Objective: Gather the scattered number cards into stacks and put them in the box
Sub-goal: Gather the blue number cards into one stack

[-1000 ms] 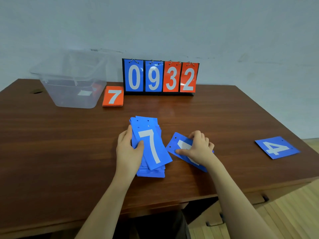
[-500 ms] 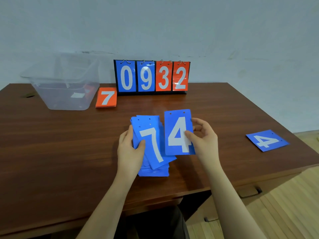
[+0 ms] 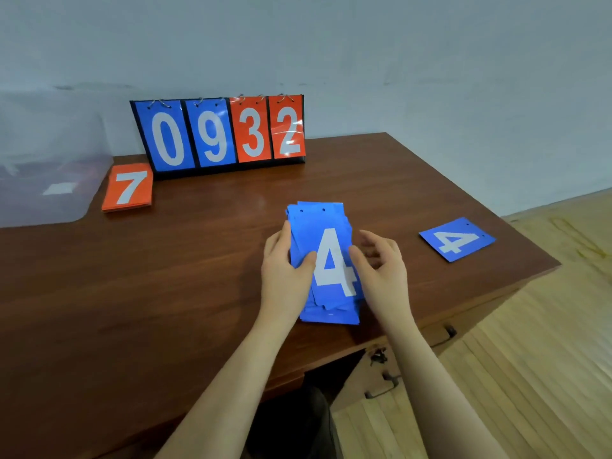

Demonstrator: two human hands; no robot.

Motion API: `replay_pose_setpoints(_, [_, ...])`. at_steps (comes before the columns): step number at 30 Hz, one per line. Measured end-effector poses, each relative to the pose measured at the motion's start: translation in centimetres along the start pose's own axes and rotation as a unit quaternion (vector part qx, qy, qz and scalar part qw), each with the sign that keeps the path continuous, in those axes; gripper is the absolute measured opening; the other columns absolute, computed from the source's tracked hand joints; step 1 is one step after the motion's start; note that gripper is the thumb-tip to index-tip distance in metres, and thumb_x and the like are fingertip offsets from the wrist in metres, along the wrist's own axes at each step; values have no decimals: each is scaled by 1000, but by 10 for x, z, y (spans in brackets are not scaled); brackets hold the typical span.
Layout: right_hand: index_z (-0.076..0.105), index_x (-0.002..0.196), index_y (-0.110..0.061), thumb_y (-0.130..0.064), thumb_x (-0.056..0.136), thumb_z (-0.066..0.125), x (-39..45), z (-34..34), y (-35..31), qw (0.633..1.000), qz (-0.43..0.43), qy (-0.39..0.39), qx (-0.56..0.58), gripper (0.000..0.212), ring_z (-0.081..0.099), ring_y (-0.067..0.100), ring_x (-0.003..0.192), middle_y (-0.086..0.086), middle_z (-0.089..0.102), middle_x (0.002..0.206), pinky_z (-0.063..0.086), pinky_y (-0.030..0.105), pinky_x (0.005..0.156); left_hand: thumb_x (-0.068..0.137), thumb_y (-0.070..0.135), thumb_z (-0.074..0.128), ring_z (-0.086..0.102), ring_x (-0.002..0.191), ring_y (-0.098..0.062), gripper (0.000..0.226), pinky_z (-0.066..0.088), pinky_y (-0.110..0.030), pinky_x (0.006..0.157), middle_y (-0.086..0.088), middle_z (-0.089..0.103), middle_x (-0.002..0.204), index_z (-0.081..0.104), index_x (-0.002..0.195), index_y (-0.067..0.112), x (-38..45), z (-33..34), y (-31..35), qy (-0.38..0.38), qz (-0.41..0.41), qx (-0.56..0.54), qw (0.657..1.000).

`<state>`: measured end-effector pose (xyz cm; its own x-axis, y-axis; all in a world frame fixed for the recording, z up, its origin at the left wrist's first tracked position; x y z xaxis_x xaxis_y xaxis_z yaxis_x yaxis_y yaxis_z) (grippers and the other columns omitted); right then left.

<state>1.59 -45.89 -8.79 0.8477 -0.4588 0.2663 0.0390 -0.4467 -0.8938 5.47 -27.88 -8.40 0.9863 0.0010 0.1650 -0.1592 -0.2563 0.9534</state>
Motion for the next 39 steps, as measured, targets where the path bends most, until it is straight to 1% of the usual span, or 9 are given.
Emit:
replay_pose_setpoints(2, [51,132,-20,-33,92,56,14,-20,21,998,21,13,-54,43,50,14,117,-4,49,129,42,24,94,86,9,60,45,121,-11,63,40,-28,102,2,41,134,34,142,16,4,12,-1,-8,-6,1,1000])
replay_pose_setpoints(4, [43,139,-25,-42,94,49,31,-38,42,981,44,3,-191,49,35,20,134,-3,38,146,27,39,109,87,9,59,46,117,-8,61,42,-24,97,4,41,133,33,142,17,8,21,-2,-12,-10,-4,1000])
replay_pose_setpoints(7, [29,146,-32,-56,94,35,50,-57,70,924,88,-34,-370,58,12,23,145,-3,18,157,6,44,115,88,8,57,44,111,-4,60,39,-19,90,7,40,129,34,142,16,14,29,-4,-13,-11,3,1000])
replay_pose_setpoints(11, [21,148,-30,-63,93,21,68,-63,97,887,159,-81,-426,65,3,27,146,2,10,159,0,47,116,88,8,57,46,110,-6,59,44,-24,92,7,40,128,34,142,17,18,32,-10,-8,-21,9,1000])
replay_pose_setpoints(18, [45,136,-31,-45,98,33,53,-15,56,914,-21,-169,-367,42,31,7,137,-13,43,143,7,35,114,90,10,55,47,116,-8,58,46,-28,93,6,39,134,33,143,18,18,-4,-22,33,-30,35,998])
replay_pose_setpoints(28, [60,122,-29,-32,96,47,-13,66,-8,930,-151,-267,-201,28,51,-1,114,-16,62,117,0,24,112,88,8,56,48,116,-12,55,46,-36,97,-2,44,130,39,140,16,-9,-86,-51,116,-53,56,990])
replay_pose_setpoints(32, [59,121,-28,-29,92,54,-5,79,-17,946,-152,-182,-223,30,45,9,120,-11,57,122,8,25,103,89,8,56,47,113,-8,54,43,-21,88,-4,45,129,39,140,16,-10,-99,-52,124,-46,72,989])
replay_pose_setpoints(35, [51,128,-19,-47,84,61,8,74,-5,951,-39,-88,-295,53,38,24,123,0,45,129,16,38,104,90,10,56,43,111,-2,55,38,-11,78,-1,42,132,37,141,17,-8,-105,-53,128,-56,73,987])
replay_pose_setpoints(39, [52,117,-8,-68,74,58,9,77,5,931,54,-55,-358,74,33,31,123,9,40,130,19,43,104,90,10,55,42,109,-1,54,38,-9,75,1,41,134,38,141,18,-4,-111,-54,131,-60,68,987])
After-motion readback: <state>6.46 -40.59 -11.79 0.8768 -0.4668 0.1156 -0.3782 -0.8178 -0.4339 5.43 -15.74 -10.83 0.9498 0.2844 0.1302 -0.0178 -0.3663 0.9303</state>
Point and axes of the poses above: each hand's wrist, its own x-axis towards the middle knuckle, its own z-axis out of the palm, y = z × x, the point moved 8 cm from there along x, towards the middle knuckle
